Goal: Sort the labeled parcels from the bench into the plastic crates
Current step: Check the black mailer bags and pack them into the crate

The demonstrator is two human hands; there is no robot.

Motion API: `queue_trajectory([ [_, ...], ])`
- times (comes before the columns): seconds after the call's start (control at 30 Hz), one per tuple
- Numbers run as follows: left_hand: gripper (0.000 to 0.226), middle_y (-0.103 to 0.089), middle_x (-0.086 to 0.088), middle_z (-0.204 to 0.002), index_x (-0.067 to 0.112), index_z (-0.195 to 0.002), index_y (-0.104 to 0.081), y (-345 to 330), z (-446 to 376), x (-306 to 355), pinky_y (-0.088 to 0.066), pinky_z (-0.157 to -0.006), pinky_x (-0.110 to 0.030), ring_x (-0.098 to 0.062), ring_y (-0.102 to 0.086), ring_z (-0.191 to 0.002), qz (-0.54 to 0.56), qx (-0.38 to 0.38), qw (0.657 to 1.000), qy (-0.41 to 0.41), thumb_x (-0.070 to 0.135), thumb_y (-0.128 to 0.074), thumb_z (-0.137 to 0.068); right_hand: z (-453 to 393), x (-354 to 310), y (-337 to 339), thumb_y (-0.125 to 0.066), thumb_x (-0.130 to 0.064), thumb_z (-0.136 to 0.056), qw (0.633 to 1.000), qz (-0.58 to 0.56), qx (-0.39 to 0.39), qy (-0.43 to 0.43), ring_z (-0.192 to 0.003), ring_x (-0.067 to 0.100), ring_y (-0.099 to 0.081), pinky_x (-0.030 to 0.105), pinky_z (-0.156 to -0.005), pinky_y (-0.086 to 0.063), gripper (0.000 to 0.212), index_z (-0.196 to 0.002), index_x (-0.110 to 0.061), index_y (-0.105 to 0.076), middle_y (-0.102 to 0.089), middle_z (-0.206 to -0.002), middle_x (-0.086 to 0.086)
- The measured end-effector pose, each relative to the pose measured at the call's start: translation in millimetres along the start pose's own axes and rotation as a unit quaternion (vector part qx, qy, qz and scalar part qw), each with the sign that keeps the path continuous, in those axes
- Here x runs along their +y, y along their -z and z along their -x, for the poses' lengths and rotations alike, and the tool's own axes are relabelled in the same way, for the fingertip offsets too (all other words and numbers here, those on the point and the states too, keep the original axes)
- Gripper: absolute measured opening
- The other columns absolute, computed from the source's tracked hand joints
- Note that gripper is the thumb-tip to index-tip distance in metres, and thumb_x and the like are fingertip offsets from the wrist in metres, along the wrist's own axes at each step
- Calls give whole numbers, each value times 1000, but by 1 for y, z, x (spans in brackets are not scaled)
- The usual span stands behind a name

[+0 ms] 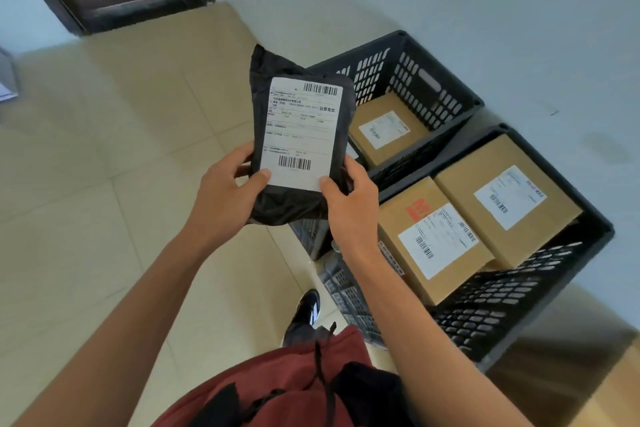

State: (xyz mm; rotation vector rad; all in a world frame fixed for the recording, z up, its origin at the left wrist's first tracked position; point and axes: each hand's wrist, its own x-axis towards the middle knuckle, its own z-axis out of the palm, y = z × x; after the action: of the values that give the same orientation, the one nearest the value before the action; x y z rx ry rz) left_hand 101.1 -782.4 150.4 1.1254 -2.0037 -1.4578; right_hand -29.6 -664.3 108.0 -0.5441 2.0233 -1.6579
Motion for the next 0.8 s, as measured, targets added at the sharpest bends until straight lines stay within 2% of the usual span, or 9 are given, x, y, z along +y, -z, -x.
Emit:
queue_trajectory([
  [0.1,47,-69,22,-126,33,-142,-60,-6,-38,3,-53,-91,-18,0,-64,-116,-25,-21,999,-9,10,-58,-101,-36,6,-8,-61,-19,-97,1000,5,2,-20,-126,12,-61,44,-100,-57,40,-136,-31,-61,-66,-134,-9],
  [0.27,49,-68,20,-131,32,-144,-58,-13,-89,-4,-49,-103,-25,-3,-61,-123,-44,-53,998,-7,9,-59,-101,-71,9,-18,-60,-18,-99,998,-4,-11,-56,-126,10,-61,43,-104,-56,40,-137,-31,-62,-67,-134,-12],
  [0.33,50,-67,18,-133,30,-146,-57,-16,-111,-5,-49,-103,-24,-4,-60,-125,-45,-70,997,-6,10,-59,-101,-85,8,-21,-60,-17,-100,998,-9,4,-68,-124,11,-63,45,-102,-57,39,-137,-31,-63,-68,-133,-12],
  [0.4,50,-67,16,-134,29,-148,-55,-19,-134,-5,-50,-96,-16,-4,-59,-126,-51,-92,994,-6,11,-59,-102,-101,7,-24,-60,-16,-102,996,-9,18,-83,-122,15,-64,46,-97,-60,38,-137,-31,-63,-68,-131,-10],
  [0.47,50,-66,14,-136,29,-150,-53,-18,-157,-7,-50,-91,-12,-6,-58,-127,-58,-118,991,-4,13,-59,-103,-114,5,-30,-59,-14,-103,995,-15,30,-95,-121,16,-65,40,-92,-63,38,-138,-28,-62,-69,-130,-7],
  [0.53,50,-65,13,-137,29,-151,-52,-15,-181,-9,-53,-95,-20,-6,-58,-127,-64,-146,987,-10,15,-59,-103,-127,1,-38,-58,-13,-104,993,-17,48,-106,-120,16,-65,33,-90,-62,37,-139,-26,-62,-69,-131,-6],
  [0.67,50,-67,18,-129,33,-150,-52,-3,-230,-13,-57,-91,-17,7,-59,-119,-67,-205,976,-23,15,-58,-104,-153,-10,-65,-58,-11,-104,988,-22,92,-122,-115,11,-67,22,-87,-61,36,-137,-24,-63,-71,-127,-8],
  [0.77,54,-64,14,-137,33,-155,-45,5,-266,-14,-54,-105,-33,-4,-57,-127,-90,-250,964,-26,20,-58,-104,-171,-16,-87,-58,-11,-104,983,-23,128,-132,-115,6,-66,12,-86,-56,35,-136,-24,-65,-72,-125,-11],
  [0.8,55,-64,14,-138,33,-156,-45,6,-277,-14,-53,-106,-35,-5,-57,-127,-95,-269,958,-30,20,-57,-104,-177,-17,-93,-58,-11,-104,981,-21,141,-132,-116,4,-65,10,-86,-55,35,-136,-25,-65,-71,-126,-12],
])
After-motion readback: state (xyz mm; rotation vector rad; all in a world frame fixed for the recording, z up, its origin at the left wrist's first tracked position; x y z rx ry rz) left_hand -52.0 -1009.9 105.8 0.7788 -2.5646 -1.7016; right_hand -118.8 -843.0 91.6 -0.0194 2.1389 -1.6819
